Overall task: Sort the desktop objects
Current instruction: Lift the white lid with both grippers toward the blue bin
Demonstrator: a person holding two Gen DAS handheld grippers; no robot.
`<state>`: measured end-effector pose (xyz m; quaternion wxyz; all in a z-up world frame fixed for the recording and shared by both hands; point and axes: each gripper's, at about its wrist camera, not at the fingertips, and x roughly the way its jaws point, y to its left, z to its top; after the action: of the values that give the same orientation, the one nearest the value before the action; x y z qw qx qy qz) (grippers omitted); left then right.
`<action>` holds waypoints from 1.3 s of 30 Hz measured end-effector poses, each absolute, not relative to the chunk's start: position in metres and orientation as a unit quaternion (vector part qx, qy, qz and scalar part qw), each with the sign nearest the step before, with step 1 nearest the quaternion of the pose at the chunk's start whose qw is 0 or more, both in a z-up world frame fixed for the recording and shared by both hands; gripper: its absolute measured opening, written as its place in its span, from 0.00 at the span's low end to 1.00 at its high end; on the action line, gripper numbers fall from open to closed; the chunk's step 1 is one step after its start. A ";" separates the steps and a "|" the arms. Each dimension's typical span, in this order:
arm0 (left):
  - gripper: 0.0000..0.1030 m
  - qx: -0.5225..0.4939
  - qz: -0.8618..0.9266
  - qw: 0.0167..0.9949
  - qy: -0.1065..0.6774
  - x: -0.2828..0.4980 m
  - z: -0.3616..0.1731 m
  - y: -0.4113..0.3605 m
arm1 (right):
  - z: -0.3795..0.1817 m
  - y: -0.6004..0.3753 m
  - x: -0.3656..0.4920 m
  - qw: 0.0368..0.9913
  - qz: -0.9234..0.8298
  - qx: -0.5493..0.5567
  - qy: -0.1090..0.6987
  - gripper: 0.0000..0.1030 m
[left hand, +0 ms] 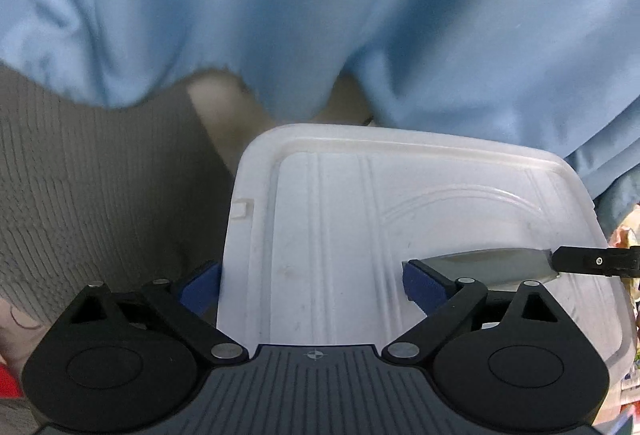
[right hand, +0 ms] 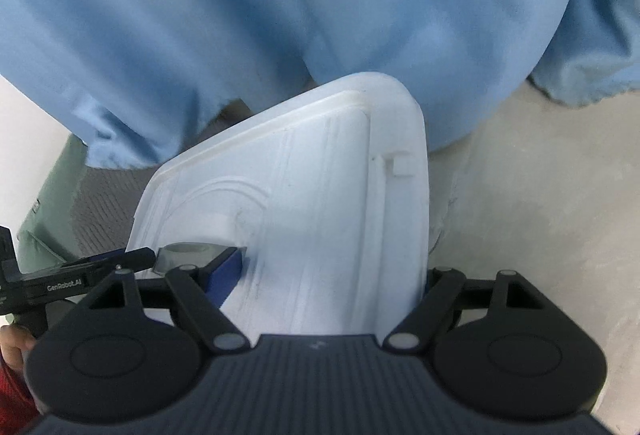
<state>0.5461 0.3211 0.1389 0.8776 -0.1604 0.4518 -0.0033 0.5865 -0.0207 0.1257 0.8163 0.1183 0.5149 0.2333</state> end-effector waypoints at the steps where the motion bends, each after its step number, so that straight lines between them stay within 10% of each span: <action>1: 0.94 -0.155 -0.004 0.882 0.446 0.544 0.148 0.320 | 0.134 -0.025 0.581 0.819 0.235 0.120 0.509 0.78; 17: 0.94 -0.106 -0.024 0.926 0.362 0.489 0.284 0.270 | 0.254 -0.073 0.506 0.869 0.228 0.135 0.418 0.78; 39: 0.94 -0.046 -0.027 0.934 0.354 0.363 0.338 0.152 | 0.262 -0.175 0.406 0.863 0.239 0.190 0.404 0.79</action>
<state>0.3630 0.1516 0.3382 0.9338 -0.0458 0.3537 -0.0267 0.4057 -0.1752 0.2617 0.8625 0.1896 0.4038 0.2389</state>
